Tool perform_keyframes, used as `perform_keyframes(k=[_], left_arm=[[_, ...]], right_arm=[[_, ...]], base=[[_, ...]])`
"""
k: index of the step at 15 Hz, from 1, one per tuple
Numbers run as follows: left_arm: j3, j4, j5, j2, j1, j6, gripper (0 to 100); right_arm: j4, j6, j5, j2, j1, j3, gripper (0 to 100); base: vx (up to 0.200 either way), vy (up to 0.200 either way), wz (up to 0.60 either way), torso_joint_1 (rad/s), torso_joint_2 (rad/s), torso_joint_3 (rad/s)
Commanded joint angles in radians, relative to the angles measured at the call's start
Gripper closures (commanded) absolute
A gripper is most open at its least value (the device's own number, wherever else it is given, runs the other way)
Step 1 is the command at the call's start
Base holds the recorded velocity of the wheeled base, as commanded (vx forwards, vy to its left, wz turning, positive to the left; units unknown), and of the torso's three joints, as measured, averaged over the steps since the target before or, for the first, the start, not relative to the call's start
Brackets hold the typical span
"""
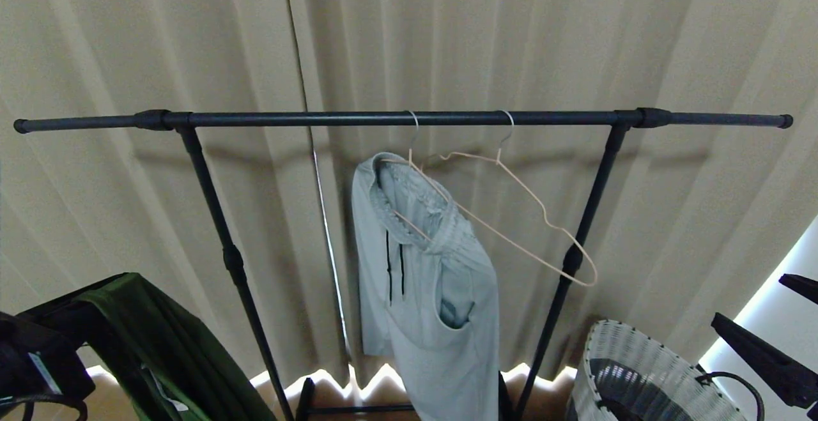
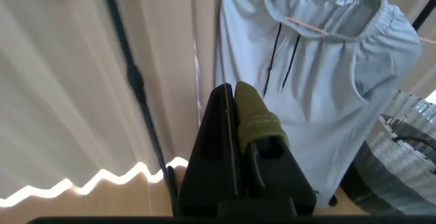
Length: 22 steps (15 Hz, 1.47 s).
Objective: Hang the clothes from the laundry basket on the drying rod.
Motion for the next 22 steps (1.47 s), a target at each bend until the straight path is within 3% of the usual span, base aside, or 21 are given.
perform_keyframes(k=[1,4,9,12,14,15,22], left_arm=[[0.0,0.0,0.001,0.0,0.0,0.0,100],[0.0,0.0,0.001,-0.002,0.0,0.003,100],[0.014,-0.012,0.001,-0.034,0.0,0.008,100],[0.026,-0.012,0.001,-0.056,-0.039,0.048,100],[0.034,-0.012,0.001,-0.086,-0.055,0.072,100],[0.03,-0.012,0.001,-0.106,-0.06,0.082,100],[0.032,-0.012,0.001,-0.126,-0.062,0.086,100]], right_arm=[[0.0,-0.001,0.0,0.002,0.0,0.0,0],[0.002,-0.001,0.0,0.002,0.0,0.0,0],[0.003,-0.001,0.006,-0.023,0.0,0.046,0],[0.057,-0.004,0.083,-0.012,0.06,0.014,0],[0.123,-0.001,0.12,0.032,0.126,-0.064,0],[0.197,-0.002,0.12,0.109,0.153,-0.161,0],[0.539,-0.005,0.111,0.488,0.234,-0.592,0]], base=[[0.2,0.0,0.0,0.002,0.01,0.002],[0.2,0.0,0.0,0.001,0.0,0.002],[0.0,0.0,0.0,0.0,0.0,0.0],[0.0,0.0,0.0,0.0,0.0,0.0],[0.0,0.0,0.0,0.0,0.0,0.0],[0.0,0.0,0.0,0.0,0.0,0.0],[0.0,0.0,0.0,0.0,0.0,0.0]])
